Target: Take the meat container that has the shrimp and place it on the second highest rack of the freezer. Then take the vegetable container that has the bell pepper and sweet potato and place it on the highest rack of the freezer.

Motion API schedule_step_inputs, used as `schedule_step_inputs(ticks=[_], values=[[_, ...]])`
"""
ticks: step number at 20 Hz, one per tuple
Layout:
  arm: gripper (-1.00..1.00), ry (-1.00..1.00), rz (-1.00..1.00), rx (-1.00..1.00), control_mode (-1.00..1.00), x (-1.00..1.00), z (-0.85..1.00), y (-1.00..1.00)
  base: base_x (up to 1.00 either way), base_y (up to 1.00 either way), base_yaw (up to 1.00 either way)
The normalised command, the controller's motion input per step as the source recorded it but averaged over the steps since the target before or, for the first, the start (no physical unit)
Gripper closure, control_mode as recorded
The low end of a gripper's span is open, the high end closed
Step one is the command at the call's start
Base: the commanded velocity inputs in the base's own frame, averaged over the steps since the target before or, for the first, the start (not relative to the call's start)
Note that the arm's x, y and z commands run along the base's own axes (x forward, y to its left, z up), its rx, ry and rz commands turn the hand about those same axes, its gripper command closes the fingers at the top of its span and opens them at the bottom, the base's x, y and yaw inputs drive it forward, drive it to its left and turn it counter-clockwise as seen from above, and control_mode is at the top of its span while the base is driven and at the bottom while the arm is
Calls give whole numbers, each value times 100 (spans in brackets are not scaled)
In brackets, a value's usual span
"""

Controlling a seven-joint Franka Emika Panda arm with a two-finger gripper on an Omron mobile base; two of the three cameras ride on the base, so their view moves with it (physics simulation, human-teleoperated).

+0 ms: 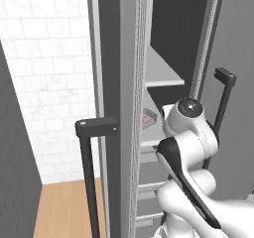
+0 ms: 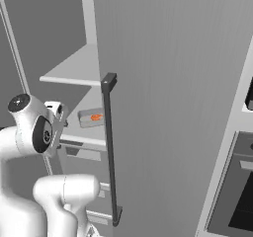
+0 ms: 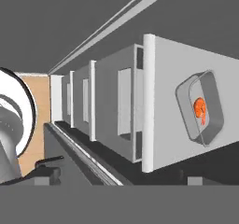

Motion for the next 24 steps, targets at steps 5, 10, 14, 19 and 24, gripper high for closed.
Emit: schedule_step_inputs(ticks=[5, 10, 14, 19, 24], values=[[-100, -17, -13, 0, -100, -98, 0, -19, 0, 0, 0], [-100, -12, -4, 0, -100, -81, 0, 0, 0, 0, 0], [-100, -3, -1, 0, 100, -20, 0, -4, -69, -22, -4], [-100, 0, 0, 0, 100, 0, 0, 0, -99, -49, -1], [-100, 0, 0, 0, 100, 0, 0, 0, -35, -97, -7]])
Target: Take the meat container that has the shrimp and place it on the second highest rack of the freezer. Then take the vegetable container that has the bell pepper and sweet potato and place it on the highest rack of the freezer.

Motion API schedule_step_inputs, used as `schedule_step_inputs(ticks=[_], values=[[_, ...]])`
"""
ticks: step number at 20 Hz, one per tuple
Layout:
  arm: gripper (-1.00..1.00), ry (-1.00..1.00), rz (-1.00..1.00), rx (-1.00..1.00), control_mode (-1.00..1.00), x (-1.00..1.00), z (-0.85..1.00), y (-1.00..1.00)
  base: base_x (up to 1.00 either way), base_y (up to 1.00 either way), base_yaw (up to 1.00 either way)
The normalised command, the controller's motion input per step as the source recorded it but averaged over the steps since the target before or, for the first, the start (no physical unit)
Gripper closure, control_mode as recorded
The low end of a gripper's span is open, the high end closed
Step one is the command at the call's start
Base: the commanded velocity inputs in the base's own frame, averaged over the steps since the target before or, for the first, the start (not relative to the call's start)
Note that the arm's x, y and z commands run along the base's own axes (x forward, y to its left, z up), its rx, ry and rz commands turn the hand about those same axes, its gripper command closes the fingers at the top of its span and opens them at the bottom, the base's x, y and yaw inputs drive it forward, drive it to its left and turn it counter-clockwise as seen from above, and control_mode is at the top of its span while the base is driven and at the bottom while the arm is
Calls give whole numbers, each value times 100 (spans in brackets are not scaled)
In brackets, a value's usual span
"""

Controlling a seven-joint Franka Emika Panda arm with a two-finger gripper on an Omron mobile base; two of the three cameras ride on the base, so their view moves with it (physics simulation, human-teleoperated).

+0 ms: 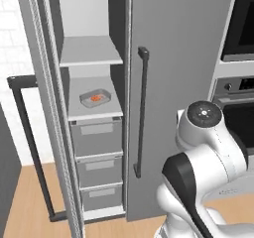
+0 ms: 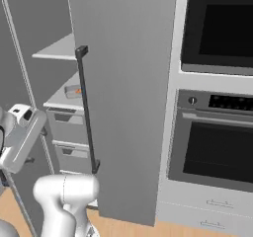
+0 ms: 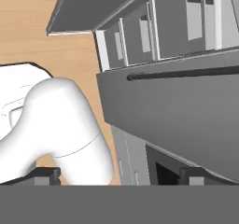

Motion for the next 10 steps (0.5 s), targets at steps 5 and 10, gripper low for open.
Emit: schedule_step_inputs(ticks=[5, 10], values=[[-100, 0, 0, 0, 100, 0, 0, 0, -1, -100, -6], [-100, 0, 0, 0, 100, 0, 0, 0, 6, -100, -5]])
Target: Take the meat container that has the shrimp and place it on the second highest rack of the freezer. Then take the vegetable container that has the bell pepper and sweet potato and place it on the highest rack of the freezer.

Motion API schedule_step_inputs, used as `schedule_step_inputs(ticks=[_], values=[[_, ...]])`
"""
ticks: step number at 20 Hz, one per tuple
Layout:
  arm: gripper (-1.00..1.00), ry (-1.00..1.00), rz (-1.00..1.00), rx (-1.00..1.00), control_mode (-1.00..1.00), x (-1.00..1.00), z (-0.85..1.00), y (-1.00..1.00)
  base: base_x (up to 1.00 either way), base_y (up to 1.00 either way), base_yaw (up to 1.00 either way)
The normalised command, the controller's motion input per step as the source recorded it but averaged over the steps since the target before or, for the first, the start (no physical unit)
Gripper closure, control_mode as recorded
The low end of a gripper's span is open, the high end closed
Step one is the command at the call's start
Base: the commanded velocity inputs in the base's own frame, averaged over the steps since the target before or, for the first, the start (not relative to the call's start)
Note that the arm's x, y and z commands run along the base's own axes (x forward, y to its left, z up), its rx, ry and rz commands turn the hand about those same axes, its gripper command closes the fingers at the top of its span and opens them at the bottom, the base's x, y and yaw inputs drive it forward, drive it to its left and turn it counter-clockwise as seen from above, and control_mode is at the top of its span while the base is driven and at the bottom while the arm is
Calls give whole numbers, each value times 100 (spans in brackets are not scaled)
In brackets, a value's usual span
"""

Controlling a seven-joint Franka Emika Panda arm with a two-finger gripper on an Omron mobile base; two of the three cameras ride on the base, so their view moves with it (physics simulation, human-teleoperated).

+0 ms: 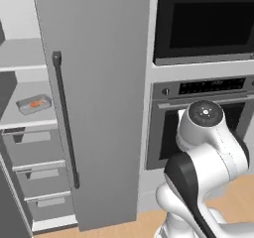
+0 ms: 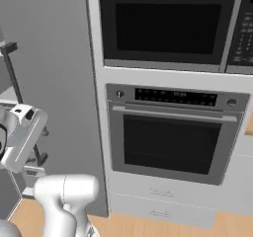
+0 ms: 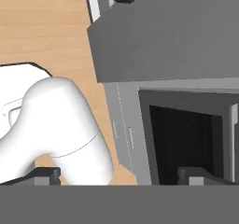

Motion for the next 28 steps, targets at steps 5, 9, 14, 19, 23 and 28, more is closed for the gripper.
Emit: schedule_step_inputs(ticks=[5, 9, 14, 19, 23, 28], values=[[-100, 0, 0, 0, 100, 0, 0, 0, 38, -100, -8], [-100, 0, 0, 0, 100, 0, 0, 0, 82, -100, -7], [-100, 0, 0, 0, 100, 0, 0, 0, 44, -100, -1], [-100, 0, 0, 0, 100, 0, 0, 0, 16, -100, 0], [-100, 0, 0, 0, 100, 0, 0, 0, 48, -100, 0], [-100, 0, 0, 0, 100, 0, 0, 0, 52, -100, -2]])
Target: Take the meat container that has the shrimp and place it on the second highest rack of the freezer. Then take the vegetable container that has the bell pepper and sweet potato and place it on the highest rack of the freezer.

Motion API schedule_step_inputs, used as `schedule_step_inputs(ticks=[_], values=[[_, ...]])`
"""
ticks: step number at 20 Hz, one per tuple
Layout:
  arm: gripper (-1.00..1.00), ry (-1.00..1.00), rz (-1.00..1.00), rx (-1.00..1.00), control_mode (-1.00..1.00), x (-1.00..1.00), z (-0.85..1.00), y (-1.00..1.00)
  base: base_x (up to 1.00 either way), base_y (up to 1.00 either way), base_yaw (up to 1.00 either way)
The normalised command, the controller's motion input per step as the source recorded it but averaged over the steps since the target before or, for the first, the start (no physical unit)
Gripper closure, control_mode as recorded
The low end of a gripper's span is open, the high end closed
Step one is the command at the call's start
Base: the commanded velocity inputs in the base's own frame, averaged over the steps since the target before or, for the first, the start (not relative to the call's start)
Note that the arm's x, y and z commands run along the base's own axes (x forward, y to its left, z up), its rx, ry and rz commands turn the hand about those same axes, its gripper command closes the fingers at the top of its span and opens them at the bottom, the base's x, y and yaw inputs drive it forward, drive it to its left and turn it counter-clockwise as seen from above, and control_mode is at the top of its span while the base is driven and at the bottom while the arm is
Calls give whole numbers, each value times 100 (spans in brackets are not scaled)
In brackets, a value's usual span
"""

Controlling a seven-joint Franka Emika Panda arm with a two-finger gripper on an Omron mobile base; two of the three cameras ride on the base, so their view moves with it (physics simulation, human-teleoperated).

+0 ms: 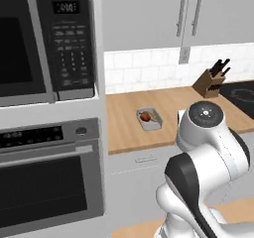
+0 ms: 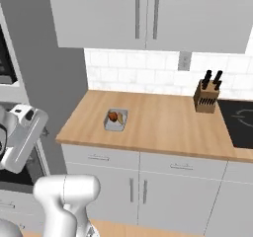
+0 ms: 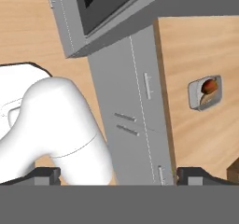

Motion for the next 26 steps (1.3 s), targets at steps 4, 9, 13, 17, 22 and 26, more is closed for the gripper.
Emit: schedule_step_inputs(ticks=[4, 9, 13, 17, 22, 26], values=[[-100, 0, 0, 0, 100, 0, 0, 0, 59, -94, -4], [-100, 0, 0, 0, 100, 0, 0, 0, 57, -52, -9], [-100, 3, -10, 0, -100, 32, 0, 4, 12, -5, -2], [-100, 20, -2, 2, -100, 74, -5, 46, 0, 0, 0], [-100, 35, 20, 6, -100, 94, -39, 83, 0, 0, 0], [-100, 40, 29, 3, -100, 98, -63, 84, 0, 0, 0]])
